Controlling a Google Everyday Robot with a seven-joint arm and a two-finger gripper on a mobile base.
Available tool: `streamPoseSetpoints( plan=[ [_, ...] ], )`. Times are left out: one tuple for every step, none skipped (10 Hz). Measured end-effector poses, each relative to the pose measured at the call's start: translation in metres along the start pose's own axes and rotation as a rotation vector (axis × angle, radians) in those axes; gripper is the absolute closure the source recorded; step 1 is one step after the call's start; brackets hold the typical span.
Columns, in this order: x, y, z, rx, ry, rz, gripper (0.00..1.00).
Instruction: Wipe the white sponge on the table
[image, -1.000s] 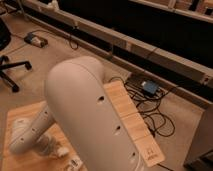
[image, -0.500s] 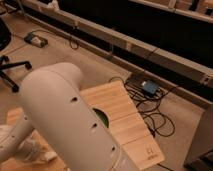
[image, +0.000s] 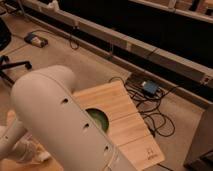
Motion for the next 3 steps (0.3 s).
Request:
streamPoseSetpoints(
  plan=[
    [0.0001, 0.0, 0.0, 0.0, 0.0, 0.0, 0.78],
    [0.0002, 0.0, 0.0, 0.0, 0.0, 0.0, 0.76],
    [0.0009, 0.0002, 0.0002, 0.001, 0.001, 0.002, 0.76]
  ],
)
